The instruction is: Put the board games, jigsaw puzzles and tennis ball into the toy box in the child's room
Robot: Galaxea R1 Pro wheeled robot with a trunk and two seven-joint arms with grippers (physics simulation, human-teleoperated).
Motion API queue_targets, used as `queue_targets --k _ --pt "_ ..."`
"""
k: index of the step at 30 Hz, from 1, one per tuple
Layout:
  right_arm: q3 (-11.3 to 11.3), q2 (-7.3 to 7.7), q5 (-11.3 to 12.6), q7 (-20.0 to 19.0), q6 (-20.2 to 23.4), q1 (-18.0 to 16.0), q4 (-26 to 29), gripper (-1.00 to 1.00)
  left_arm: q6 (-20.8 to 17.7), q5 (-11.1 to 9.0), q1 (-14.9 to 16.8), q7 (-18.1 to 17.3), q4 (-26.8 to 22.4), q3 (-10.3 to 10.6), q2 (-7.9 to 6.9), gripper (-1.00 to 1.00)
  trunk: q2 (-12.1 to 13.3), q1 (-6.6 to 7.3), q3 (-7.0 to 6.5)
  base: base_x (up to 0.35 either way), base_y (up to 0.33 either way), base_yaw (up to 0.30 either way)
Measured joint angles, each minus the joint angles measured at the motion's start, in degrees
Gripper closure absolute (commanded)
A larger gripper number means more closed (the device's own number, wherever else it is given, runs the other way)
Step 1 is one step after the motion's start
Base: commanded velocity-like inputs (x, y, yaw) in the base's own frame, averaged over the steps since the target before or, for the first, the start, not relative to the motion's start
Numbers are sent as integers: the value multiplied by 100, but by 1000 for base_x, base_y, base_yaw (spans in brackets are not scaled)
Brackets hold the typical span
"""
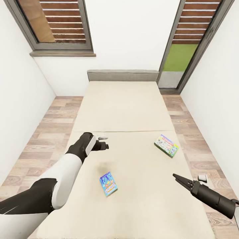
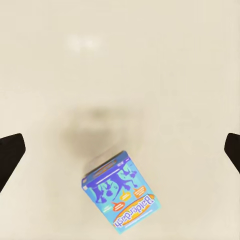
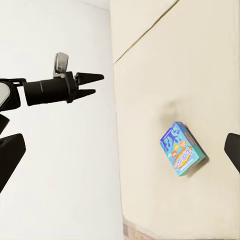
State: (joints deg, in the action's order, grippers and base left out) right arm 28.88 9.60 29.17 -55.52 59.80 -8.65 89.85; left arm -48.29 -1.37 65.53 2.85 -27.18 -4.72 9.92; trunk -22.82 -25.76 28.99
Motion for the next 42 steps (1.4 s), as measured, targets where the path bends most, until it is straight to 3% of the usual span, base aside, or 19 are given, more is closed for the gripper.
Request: queue_targets --k 13,42 --pt "7 6 2 1 0 32 -4 -100 428 5 0 -7 6 10 0 -100 0 0 122 0 0 0" --pt "7 6 -15 -5 0 33 -4 -100 944 -1 1 5 65 19 0 -100 0 0 395 0 0 0"
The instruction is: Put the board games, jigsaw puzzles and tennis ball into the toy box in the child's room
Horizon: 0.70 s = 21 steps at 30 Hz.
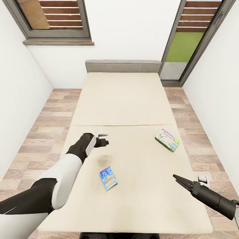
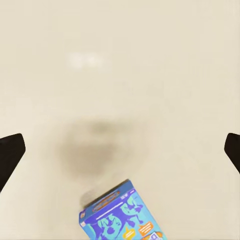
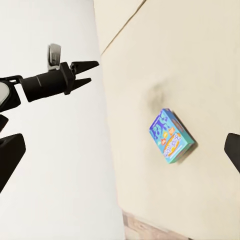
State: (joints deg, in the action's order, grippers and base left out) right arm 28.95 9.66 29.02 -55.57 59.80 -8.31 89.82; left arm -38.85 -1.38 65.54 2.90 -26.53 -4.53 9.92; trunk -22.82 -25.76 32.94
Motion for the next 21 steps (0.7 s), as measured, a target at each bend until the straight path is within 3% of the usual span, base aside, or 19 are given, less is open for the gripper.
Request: queue_targets --k 11,21 --pt "0 0 1 0 0 0 0 -100 108 11 0 -4 71 14 0 -100 0 0 103 0 0 0" --pt "3 0 1 0 0 0 0 -100 528 19 0 -3 86 36 0 -100 0 0 197 0 0 0"
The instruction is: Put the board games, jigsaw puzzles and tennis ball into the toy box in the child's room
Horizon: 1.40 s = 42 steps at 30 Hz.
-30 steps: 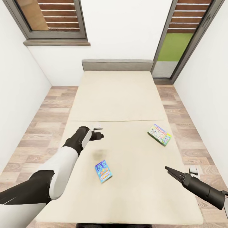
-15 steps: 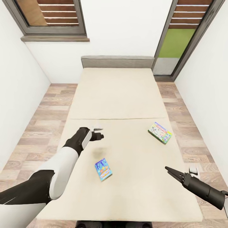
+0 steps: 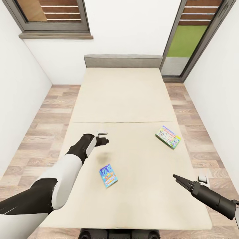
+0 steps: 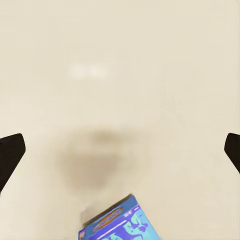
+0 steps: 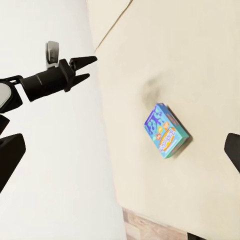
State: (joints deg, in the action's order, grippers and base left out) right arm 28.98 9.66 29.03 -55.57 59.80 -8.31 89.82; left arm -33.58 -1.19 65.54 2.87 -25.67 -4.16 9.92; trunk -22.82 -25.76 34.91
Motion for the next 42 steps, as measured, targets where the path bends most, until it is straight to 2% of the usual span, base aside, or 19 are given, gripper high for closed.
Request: queue_targets --k 9,42 --pt "0 0 0 0 0 0 0 -100 144 12 0 1 133 10 0 -100 0 0 85 0 0 0" --pt "5 0 -1 0 0 0 -7 -100 179 31 -8 -15 203 17 0 -100 0 0 395 0 0 0"
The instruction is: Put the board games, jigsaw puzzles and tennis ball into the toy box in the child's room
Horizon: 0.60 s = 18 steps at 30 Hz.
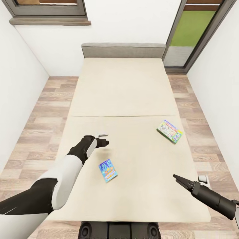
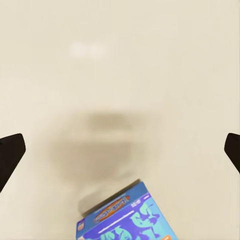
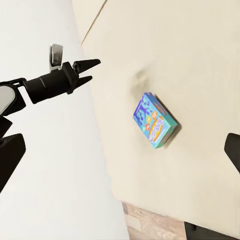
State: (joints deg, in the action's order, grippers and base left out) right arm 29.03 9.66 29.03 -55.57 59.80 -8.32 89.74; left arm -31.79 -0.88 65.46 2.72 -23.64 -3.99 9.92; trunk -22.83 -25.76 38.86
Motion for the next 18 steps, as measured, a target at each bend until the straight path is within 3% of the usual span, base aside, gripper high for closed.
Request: queue_targets --k 18 --pt "0 0 1 0 0 0 -40 -100 -45 2 0 21 -9 0 0 -100 0 0 169 0 0 0"
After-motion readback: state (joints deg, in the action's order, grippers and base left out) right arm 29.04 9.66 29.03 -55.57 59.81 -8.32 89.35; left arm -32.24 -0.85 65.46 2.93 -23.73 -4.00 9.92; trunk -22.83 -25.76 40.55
